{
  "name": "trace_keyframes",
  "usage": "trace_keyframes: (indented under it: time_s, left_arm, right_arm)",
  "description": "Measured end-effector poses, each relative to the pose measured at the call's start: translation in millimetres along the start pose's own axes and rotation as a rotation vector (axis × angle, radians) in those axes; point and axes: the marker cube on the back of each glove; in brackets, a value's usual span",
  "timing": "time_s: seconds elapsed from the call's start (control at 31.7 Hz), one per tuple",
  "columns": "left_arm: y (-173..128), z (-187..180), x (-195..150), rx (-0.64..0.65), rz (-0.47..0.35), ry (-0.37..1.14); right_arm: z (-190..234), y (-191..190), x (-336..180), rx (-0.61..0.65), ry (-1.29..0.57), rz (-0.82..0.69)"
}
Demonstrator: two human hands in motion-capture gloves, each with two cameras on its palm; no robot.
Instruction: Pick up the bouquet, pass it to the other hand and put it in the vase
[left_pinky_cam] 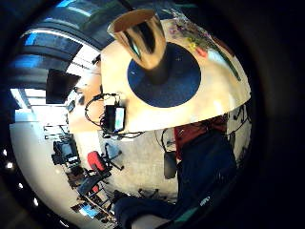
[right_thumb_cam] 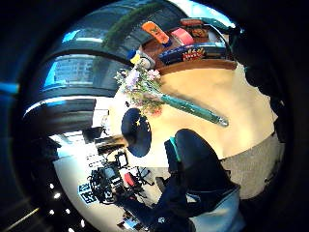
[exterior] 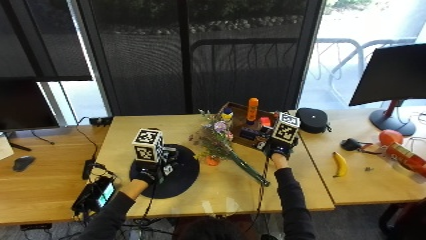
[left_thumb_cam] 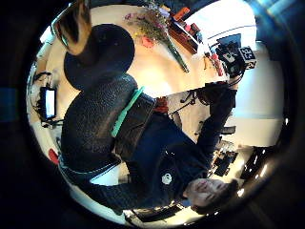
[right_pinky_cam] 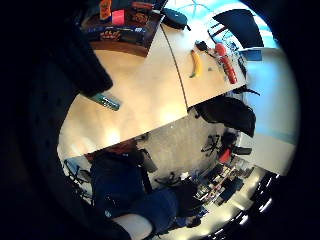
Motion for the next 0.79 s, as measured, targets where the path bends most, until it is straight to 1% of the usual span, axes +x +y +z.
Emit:
trace_keyframes:
  time_s: [0.09,0.13,0.22,0.32,0.38,0.44,0.57,0.7,0.79]
  left_arm:
    - [0.4,-1.3,2.7,-0.003,0.004,-0.005]
    - [-0.2,-1.4,3.2,-0.003,0.005,-0.005]
    - [-2.9,-0.8,5.0,0.002,0.013,0.002]
    - [-3.0,0.4,6.8,-0.001,0.02,0.008]
    - [-3.5,2.9,6.5,-0.006,0.02,0.011]
    - [-5.5,7.0,4.5,-0.014,0.018,0.013]
    - [-7.9,12.2,1.2,-0.034,0.01,-0.006]
    - [-6.5,12.3,2.5,-0.047,0.009,-0.036]
    - [-5.6,13.6,4.1,-0.051,0.012,-0.037]
  right_arm:
    - [18.8,-2.7,2.1,-0.095,-0.012,0.044]
    - [25.4,-7.2,2.4,-0.082,-0.014,0.045]
    - [52.3,-31.8,2.7,0.029,-0.011,0.015]
    - [93.5,-53.1,2.2,0.024,-0.021,0.005]
    - [117.1,-60.0,1.5,0.012,-0.035,0.009]
    - [130.3,-55.0,0.8,-0.001,-0.038,0.029]
    - [141.8,-39.2,-0.8,-0.031,-0.045,0.071]
    - [157.0,-39.2,-5.6,-0.086,-0.034,0.026]
    - [166.6,-44.8,-5.9,-0.079,-0.012,0.046]
